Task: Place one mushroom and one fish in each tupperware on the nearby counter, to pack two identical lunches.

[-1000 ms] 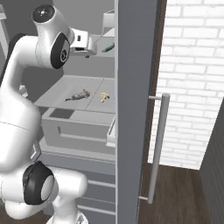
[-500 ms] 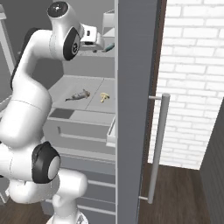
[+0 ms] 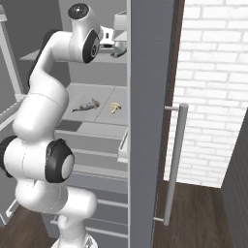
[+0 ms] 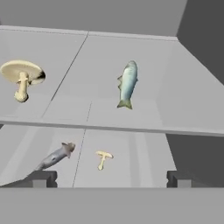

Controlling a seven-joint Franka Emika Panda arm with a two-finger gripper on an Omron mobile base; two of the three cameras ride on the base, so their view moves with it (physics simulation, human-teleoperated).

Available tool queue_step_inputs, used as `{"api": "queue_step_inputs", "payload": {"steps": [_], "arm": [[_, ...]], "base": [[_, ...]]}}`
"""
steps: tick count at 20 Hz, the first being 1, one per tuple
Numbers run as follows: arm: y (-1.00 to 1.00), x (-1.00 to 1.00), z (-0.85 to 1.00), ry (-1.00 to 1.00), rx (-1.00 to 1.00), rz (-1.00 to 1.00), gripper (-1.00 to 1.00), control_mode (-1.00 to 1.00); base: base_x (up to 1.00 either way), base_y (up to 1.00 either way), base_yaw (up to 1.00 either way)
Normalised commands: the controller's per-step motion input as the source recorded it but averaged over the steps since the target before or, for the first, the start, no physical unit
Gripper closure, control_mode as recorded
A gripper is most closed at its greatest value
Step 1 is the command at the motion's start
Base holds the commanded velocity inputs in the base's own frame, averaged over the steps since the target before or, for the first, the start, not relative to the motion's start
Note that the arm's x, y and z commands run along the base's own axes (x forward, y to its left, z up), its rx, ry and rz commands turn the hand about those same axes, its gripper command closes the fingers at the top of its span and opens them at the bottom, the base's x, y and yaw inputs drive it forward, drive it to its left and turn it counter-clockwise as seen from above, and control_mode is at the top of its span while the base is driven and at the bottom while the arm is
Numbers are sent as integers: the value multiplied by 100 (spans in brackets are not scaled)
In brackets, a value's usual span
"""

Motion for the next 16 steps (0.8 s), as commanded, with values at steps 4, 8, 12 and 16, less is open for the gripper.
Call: {"api": "queue_step_inputs", "payload": {"steps": [4,8,12,16], "arm": [[-1,54,-17,0,0,0,-100,-100],[-2,43,-6,0,0,0,-100,-100],[0,27,-1,0,0,0,-100,-100],[-3,12,0,0,0,-4,-100,-100]], "base": [[0,0,0],[0,0,0],[0,0,0],[0,0,0]]}}
